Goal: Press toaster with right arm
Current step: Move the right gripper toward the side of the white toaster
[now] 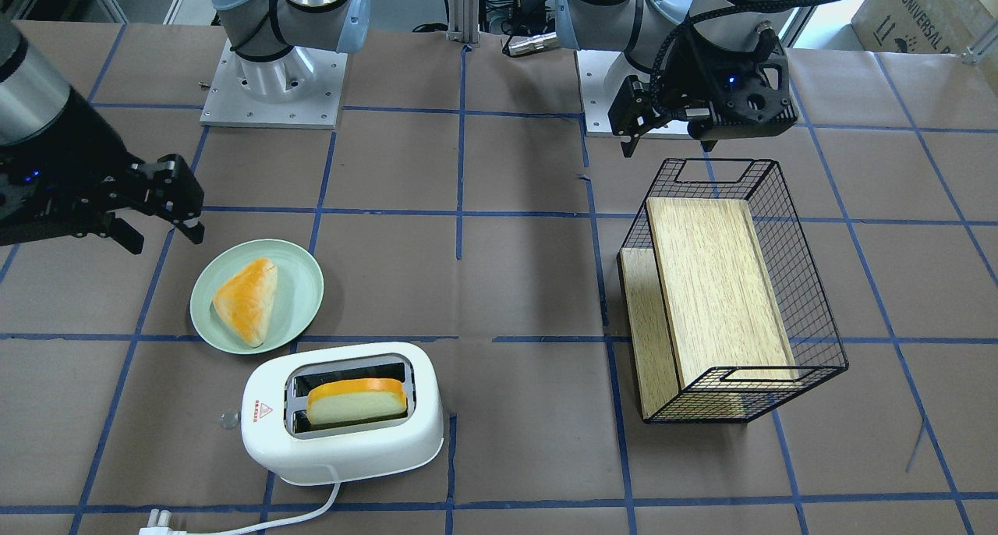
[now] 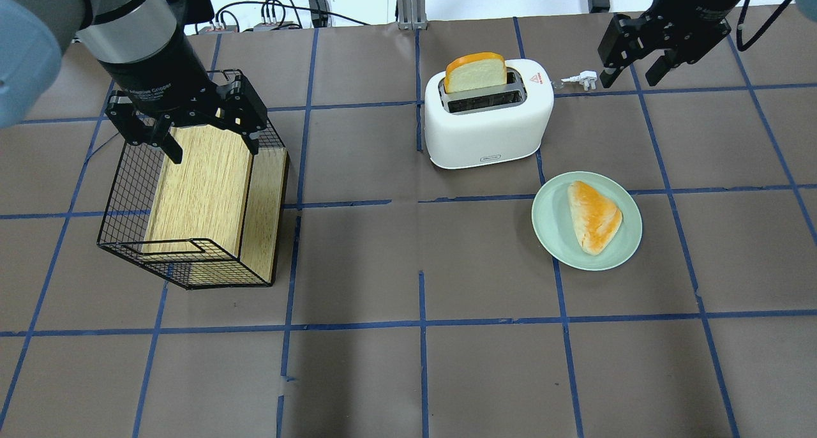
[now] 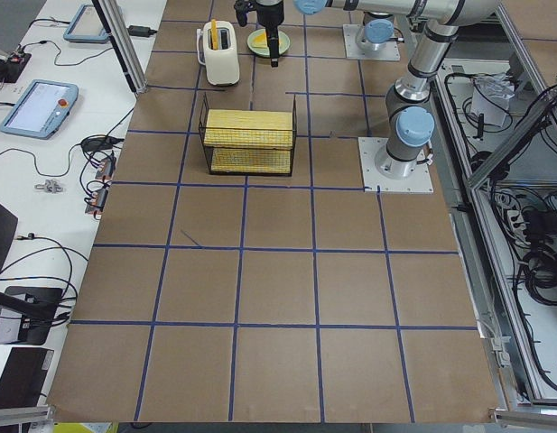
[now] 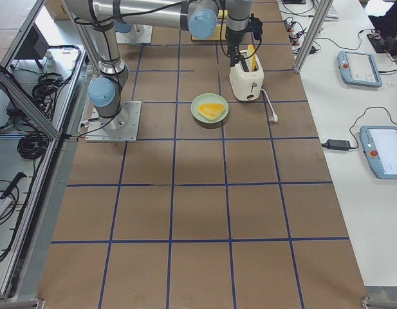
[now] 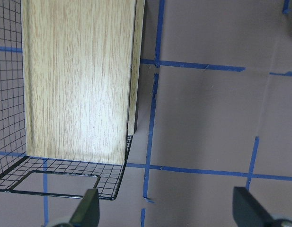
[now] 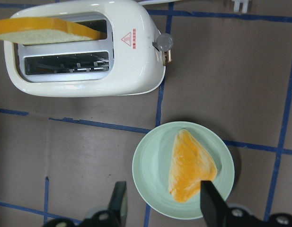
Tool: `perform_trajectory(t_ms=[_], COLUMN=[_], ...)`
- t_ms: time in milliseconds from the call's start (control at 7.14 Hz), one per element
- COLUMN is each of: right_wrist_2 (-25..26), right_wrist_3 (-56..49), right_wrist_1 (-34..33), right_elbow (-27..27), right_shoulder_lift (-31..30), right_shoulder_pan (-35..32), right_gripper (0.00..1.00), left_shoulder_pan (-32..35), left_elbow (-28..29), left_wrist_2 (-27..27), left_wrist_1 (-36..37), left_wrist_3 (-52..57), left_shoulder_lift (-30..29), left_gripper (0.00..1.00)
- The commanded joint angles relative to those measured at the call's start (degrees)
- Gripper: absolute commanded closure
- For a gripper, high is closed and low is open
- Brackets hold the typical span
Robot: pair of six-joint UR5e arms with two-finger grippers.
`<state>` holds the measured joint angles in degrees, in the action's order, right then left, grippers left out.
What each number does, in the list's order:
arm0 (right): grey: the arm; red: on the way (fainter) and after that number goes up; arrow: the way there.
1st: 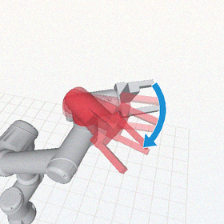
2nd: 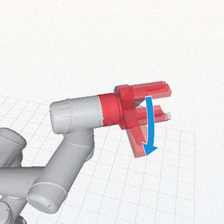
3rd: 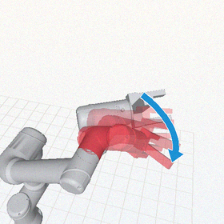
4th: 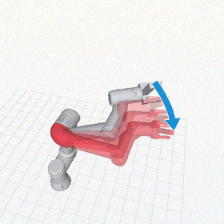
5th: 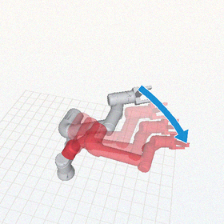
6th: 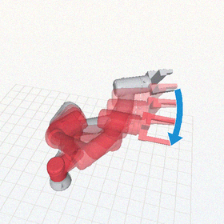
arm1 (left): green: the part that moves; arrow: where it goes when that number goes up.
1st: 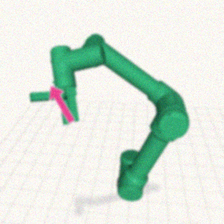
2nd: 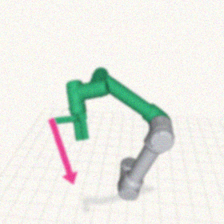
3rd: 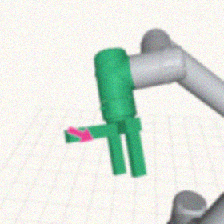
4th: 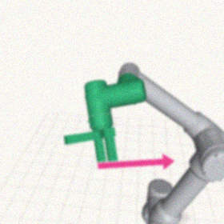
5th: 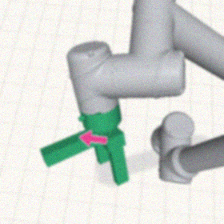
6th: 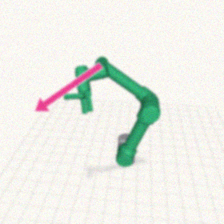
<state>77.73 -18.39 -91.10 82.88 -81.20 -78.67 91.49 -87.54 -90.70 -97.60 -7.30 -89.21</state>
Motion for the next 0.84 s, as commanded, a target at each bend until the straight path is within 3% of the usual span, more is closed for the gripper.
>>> perform_trajectory(t_ms=[0,280,700], right_wrist_2=[-7.49,-11.87,-14.61], right_wrist_3=[-5.07,-5.34,-5.25], right_wrist_1=[-2.92,-3.2,-3.2], right_elbow=[-1.92,-6.04,-10.7], right_shoulder_lift=[6.28,14.36,20.54], right_shoulder_pan=[3.26,2.65,1.59], right_gripper=[0.98,0.98,0.98], left_shoulder_pan=[0.0,0.0,0.0], left_elbow=[0.0,0.0,0.0], left_wrist_2=[0.0,0.0,0.0], left_wrist_1=[0.04,-0.05,-0.05], left_wrist_3=[0.0,0.0,0.0], left_shoulder_lift=[0.0,0.0,0.0], left_gripper=[0.0,0.0,0.0])
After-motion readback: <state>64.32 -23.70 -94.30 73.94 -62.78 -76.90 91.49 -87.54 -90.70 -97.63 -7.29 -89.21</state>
